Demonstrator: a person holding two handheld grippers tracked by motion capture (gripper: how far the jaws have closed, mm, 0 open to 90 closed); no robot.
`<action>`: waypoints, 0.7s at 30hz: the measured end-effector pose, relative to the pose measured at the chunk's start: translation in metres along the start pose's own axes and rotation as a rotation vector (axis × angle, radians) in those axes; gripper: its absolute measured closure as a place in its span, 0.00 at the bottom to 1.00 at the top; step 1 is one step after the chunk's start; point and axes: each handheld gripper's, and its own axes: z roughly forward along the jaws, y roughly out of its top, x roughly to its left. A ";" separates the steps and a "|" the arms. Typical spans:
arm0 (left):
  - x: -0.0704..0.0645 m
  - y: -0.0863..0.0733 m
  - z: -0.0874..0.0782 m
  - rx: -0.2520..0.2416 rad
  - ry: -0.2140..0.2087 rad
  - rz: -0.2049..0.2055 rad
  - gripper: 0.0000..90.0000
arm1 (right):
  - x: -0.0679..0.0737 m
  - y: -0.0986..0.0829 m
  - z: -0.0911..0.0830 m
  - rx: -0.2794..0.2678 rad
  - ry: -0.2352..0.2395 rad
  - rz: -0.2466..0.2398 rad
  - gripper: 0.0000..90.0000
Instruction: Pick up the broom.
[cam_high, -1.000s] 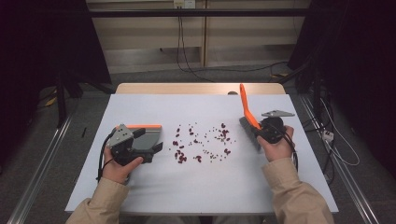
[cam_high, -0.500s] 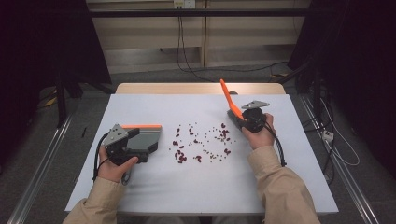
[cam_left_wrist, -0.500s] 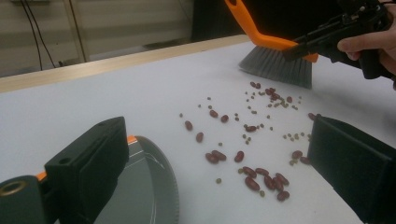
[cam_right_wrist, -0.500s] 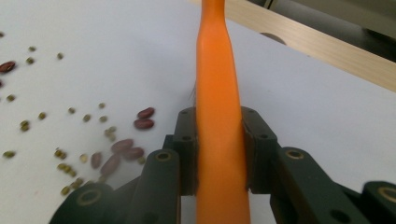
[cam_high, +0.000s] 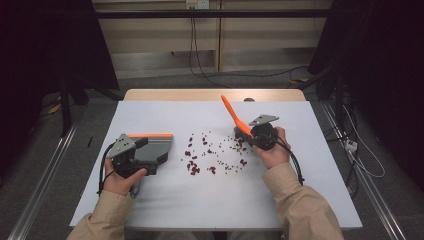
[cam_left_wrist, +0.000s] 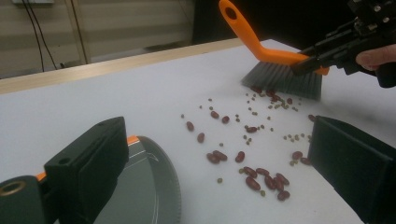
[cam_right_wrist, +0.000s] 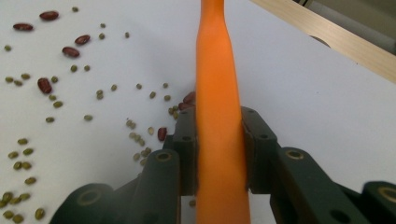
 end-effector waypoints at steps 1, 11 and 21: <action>0.000 0.000 0.000 0.002 -0.003 0.005 0.06 | 0.003 0.000 -0.001 0.002 -0.009 -0.019 0.79; -0.002 0.000 0.000 0.004 -0.004 0.011 0.06 | 0.027 0.001 -0.007 -0.007 0.034 -0.052 0.79; -0.003 0.000 0.000 0.007 -0.005 0.016 0.06 | 0.034 -0.001 -0.010 -0.025 0.060 -0.054 0.79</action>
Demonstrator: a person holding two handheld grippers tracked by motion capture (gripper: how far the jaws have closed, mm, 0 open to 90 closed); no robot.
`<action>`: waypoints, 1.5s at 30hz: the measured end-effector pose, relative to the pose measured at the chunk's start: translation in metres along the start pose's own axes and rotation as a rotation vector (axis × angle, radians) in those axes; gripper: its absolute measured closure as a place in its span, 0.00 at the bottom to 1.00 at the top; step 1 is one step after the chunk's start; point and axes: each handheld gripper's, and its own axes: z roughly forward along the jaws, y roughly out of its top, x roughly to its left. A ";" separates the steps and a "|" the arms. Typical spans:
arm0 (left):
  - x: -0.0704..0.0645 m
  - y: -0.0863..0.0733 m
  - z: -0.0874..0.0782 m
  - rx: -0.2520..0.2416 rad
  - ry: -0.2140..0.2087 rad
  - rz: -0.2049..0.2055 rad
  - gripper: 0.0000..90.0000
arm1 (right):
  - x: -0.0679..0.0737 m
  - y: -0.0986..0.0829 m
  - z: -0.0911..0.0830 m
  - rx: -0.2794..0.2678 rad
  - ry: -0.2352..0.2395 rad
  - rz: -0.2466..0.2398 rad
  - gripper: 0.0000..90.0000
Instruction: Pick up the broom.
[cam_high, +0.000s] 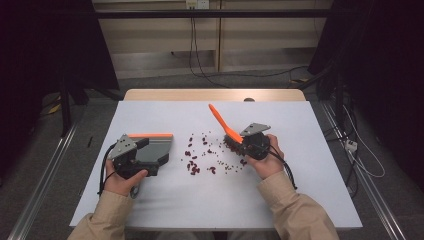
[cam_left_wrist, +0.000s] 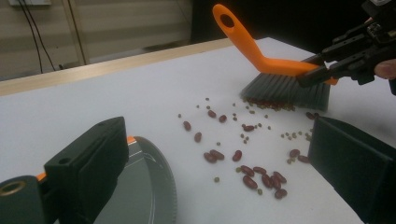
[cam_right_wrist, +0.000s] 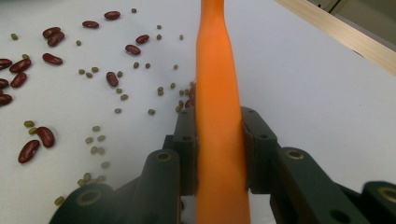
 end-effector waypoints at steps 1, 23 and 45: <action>0.000 0.000 0.000 0.000 0.001 0.000 0.06 | 0.001 0.000 0.000 0.001 0.003 -0.004 0.79; 0.003 -0.004 -0.005 0.008 0.020 -0.029 0.06 | -0.044 0.034 0.036 -0.138 0.111 -0.028 0.79; 0.009 -0.007 -0.012 0.001 0.050 -0.055 0.06 | -0.013 0.041 0.055 -0.081 0.219 -0.281 0.79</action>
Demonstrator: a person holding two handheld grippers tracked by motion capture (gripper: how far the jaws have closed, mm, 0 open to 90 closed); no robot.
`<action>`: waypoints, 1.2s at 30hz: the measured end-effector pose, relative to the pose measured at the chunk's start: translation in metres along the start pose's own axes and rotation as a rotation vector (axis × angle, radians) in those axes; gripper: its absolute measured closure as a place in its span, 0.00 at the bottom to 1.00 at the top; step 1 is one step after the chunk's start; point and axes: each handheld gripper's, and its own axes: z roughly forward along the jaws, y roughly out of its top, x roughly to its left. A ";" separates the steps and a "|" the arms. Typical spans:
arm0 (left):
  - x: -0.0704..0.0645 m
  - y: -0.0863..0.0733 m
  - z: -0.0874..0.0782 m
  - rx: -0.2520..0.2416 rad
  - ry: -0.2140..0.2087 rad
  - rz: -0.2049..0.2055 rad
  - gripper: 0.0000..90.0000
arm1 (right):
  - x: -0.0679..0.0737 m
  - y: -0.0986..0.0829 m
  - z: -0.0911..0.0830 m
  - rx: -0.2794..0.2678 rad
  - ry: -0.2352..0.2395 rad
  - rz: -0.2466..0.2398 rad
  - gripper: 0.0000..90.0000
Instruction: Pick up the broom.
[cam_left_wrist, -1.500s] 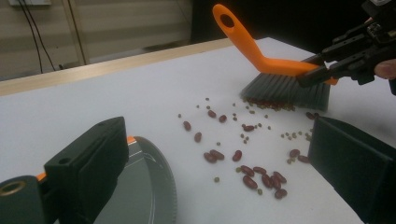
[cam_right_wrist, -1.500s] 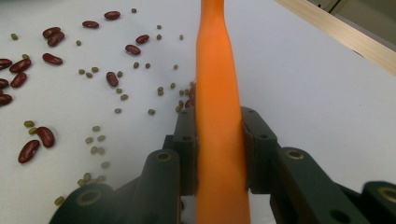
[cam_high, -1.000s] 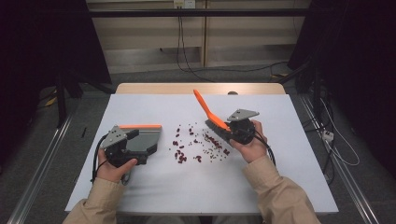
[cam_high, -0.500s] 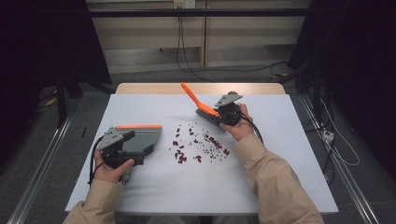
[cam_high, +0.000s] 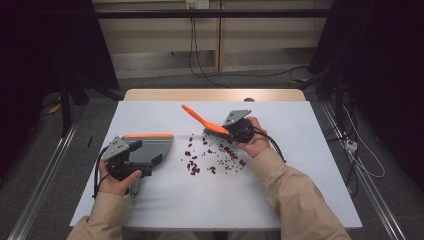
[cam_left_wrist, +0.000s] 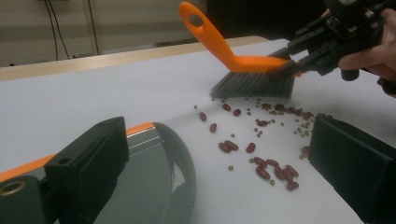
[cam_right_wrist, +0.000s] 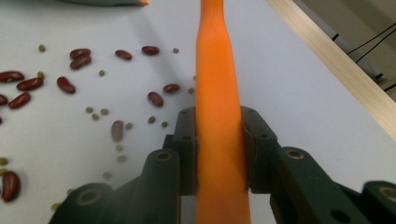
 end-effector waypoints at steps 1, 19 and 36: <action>0.000 0.000 0.000 -0.001 -0.001 0.000 0.06 | 0.003 0.000 -0.002 0.002 0.002 -0.003 0.79; -0.002 -0.002 0.001 0.016 -0.072 0.022 0.05 | 0.019 -0.011 -0.028 -0.012 0.044 -0.005 0.79; 0.001 -0.006 0.008 0.037 -0.113 0.016 0.05 | -0.015 0.000 -0.023 -0.098 0.008 0.076 0.79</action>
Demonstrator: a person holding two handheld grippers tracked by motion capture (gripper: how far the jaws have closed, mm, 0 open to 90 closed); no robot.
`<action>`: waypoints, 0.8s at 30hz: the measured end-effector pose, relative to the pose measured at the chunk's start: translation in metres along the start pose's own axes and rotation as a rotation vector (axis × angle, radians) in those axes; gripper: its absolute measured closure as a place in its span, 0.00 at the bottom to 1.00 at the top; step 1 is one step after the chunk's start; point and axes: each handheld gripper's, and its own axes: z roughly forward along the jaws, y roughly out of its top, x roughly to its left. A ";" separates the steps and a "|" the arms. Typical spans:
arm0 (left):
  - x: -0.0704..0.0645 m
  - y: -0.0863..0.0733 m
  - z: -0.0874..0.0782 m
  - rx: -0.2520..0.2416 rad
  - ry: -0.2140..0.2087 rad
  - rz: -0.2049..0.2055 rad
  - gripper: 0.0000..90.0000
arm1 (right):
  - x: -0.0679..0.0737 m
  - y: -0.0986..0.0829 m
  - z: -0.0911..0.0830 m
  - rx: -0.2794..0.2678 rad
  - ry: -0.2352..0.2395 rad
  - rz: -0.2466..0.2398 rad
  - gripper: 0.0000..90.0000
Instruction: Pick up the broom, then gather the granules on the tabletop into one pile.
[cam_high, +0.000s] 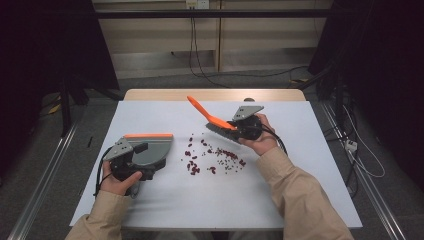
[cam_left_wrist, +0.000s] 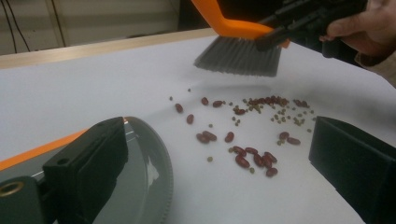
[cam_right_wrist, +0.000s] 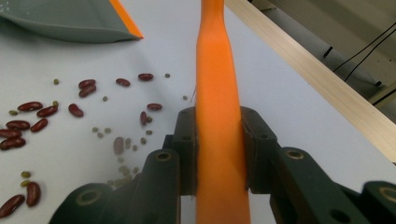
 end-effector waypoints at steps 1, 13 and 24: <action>0.000 0.000 0.000 0.000 0.000 -0.002 0.05 | -0.001 0.000 0.002 -0.005 0.002 0.003 0.79; 0.002 -0.001 -0.005 -0.008 0.023 -0.015 0.05 | -0.009 0.009 0.024 -0.015 0.034 -0.013 0.79; 0.006 -0.002 -0.006 -0.007 0.032 -0.026 0.05 | -0.010 0.023 0.063 0.001 0.054 -0.084 0.79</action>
